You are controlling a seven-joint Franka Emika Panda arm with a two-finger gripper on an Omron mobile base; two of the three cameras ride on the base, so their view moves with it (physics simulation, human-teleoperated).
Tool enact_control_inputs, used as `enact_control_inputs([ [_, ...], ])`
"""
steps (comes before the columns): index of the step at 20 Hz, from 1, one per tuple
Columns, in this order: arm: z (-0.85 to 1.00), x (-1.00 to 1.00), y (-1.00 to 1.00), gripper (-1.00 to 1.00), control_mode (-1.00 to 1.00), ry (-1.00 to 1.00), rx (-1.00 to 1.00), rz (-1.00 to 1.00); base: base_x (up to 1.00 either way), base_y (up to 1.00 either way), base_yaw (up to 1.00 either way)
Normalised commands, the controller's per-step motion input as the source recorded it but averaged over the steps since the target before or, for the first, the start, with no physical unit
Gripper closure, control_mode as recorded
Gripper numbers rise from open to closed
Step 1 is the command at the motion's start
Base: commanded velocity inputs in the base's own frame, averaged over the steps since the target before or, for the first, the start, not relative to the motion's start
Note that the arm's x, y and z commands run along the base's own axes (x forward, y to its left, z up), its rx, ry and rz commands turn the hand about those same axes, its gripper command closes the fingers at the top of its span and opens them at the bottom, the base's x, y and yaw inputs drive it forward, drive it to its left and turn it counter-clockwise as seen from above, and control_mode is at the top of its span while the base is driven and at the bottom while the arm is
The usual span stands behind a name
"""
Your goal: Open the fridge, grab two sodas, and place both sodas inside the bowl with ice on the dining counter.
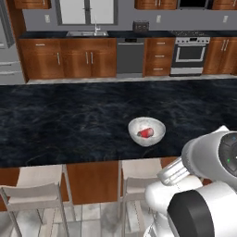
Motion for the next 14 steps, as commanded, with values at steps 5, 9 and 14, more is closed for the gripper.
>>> enact_control_inputs([
  [5,0.00,0.00,0.00,-1.00,1.00,0.00,0.00,0.00,0.12,0.04,0.00],
  [9,0.00,0.00,0.00,-1.00,1.00,0.00,0.00,0.00,0.00,0.50,0.00],
  [14,0.00,0.00,0.00,-1.00,1.00,0.00,0.00,0.00,0.00,1.00,-0.04],
])
